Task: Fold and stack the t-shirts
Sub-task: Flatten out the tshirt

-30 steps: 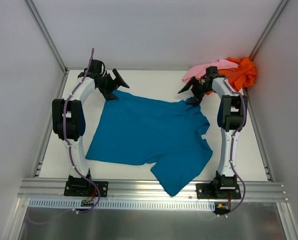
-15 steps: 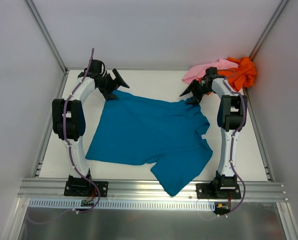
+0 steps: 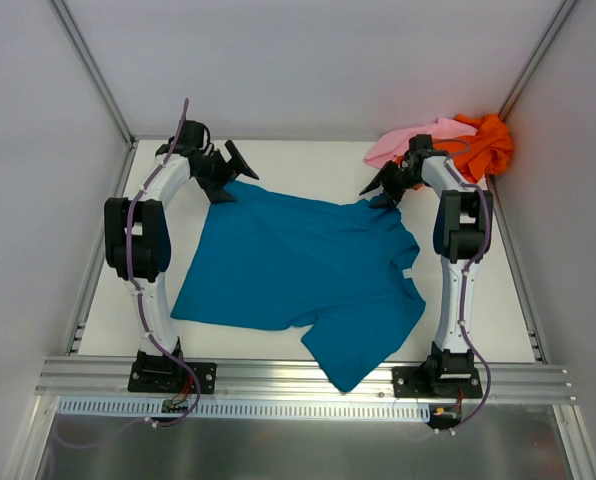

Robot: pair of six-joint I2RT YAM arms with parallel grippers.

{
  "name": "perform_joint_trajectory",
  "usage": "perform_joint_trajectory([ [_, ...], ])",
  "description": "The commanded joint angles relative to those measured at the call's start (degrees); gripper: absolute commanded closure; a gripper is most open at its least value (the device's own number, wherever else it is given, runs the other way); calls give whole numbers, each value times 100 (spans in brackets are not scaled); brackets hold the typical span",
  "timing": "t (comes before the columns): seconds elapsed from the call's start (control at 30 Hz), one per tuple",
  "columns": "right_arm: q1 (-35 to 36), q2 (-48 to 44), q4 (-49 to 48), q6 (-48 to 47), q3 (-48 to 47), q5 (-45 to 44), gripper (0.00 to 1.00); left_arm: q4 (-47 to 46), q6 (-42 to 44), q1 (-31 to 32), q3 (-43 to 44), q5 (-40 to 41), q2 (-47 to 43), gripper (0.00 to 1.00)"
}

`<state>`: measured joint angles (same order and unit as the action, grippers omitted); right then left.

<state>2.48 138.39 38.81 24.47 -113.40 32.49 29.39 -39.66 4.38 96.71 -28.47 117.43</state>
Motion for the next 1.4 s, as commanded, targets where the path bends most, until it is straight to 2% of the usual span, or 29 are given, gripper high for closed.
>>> perform_joint_trajectory([
  [0.0, 139, 285, 127, 14, 29, -657, 46, 199, 108, -69, 103, -62, -255, 1],
  [0.03, 139, 259, 40, 66, 46, -630, 46, 216, 108, -60, 129, -62, -264, 1],
  [0.1, 174, 215, -258, 215, 212, -517, 66, 278, 134, -60, 138, -27, -308, 1],
  [0.2, 191, 259, -400, 400, 196, -402, 75, 366, 186, -60, 190, -1, -343, 1],
  [0.23, 191, 285, -418, 436, 170, -393, 82, 383, 187, -60, 191, -1, -335, 1],
  [0.37, 183, 338, -383, 436, -23, -384, 88, 392, 169, -60, 226, 8, -335, 1],
  [0.43, 174, 338, -365, 401, -94, -366, 96, 392, 152, -60, 252, -1, -317, 1],
  [0.5, 174, 312, -461, 401, -77, -323, 100, 392, 151, -60, 279, -1, -308, 1],
  [0.67, 174, 206, -1042, 533, -32, -190, 100, 419, 160, -60, 252, -1, -317, 1],
  [0.87, 165, 803, -1006, 673, -971, -7, 99, 436, 178, -69, 77, 25, -422, 1],
  [1.17, 147, 1357, -2068, 1420, -1236, 635, 95, 533, 266, -60, -178, 113, -694, 1],
  [1.23, 156, 1454, -2254, 1604, -1307, 732, 88, 542, 266, -60, -178, 131, -712, 1],
  [1.27, 148, 1541, -2411, 1657, -1359, 811, 81, 551, 266, -60, -187, 131, -721, 1],
  [1.3, 147, 1568, -2439, 1684, -1490, 812, 57, 568, 266, -60, -179, 140, -747, 1],
  [1.33, 147, 1603, -2491, 1701, -1561, 820, 1, 568, 274, -60, -196, 157, -756, 1],
  [1.37, 147, 1699, -2666, 1754, -1640, 864, 0, 568, 275, -60, -213, 166, -782, 1],
])
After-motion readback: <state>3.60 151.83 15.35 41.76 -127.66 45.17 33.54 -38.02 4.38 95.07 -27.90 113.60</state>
